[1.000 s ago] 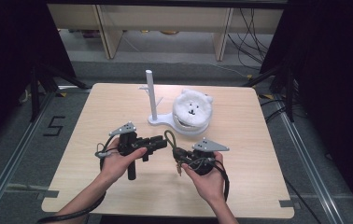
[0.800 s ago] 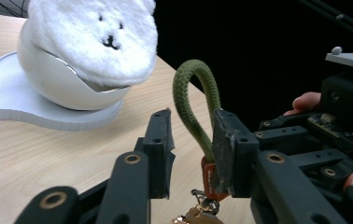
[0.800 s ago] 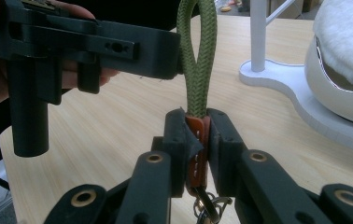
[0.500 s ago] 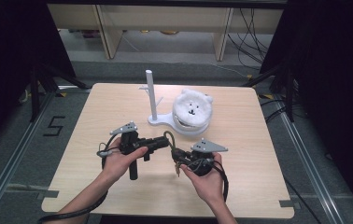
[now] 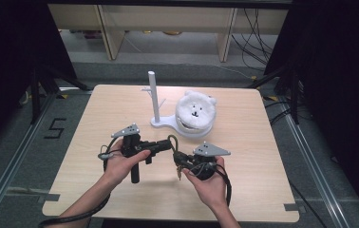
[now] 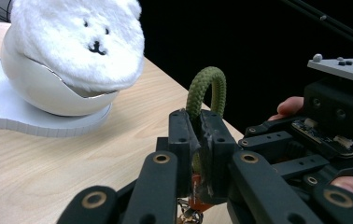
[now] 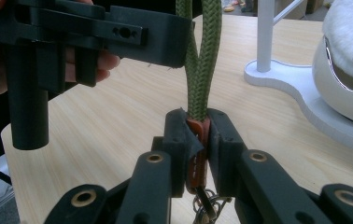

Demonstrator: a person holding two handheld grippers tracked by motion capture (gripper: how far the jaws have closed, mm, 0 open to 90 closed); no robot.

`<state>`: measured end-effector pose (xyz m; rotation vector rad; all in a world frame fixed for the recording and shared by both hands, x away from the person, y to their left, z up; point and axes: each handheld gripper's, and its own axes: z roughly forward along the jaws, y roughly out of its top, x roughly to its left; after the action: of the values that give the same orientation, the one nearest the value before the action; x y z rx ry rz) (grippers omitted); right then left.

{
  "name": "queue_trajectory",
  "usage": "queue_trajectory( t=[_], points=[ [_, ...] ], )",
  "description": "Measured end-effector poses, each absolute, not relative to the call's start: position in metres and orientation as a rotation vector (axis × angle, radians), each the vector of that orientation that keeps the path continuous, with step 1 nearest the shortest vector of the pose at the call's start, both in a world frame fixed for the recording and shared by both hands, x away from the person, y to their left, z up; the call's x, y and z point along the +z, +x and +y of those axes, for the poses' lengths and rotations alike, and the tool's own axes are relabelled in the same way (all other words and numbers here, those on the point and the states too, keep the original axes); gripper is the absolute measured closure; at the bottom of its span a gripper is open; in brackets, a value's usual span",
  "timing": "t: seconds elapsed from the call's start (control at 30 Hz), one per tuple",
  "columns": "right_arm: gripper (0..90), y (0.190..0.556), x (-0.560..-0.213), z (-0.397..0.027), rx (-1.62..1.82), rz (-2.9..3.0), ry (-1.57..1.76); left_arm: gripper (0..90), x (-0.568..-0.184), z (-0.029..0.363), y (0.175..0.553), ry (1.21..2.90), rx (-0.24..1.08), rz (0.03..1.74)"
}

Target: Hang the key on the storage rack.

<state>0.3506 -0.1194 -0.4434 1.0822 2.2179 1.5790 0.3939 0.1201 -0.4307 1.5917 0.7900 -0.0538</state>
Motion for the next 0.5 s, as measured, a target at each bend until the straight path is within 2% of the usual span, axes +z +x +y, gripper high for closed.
queue_trajectory(
  t=[0.5],
  points=[
    [78.9, 0.3519, -0.4411, -0.1168, 1.592, 2.201, 1.045, 84.7, -0.4252, 0.1218, 0.3898, 1.600, 0.008, 0.750]
  ],
)
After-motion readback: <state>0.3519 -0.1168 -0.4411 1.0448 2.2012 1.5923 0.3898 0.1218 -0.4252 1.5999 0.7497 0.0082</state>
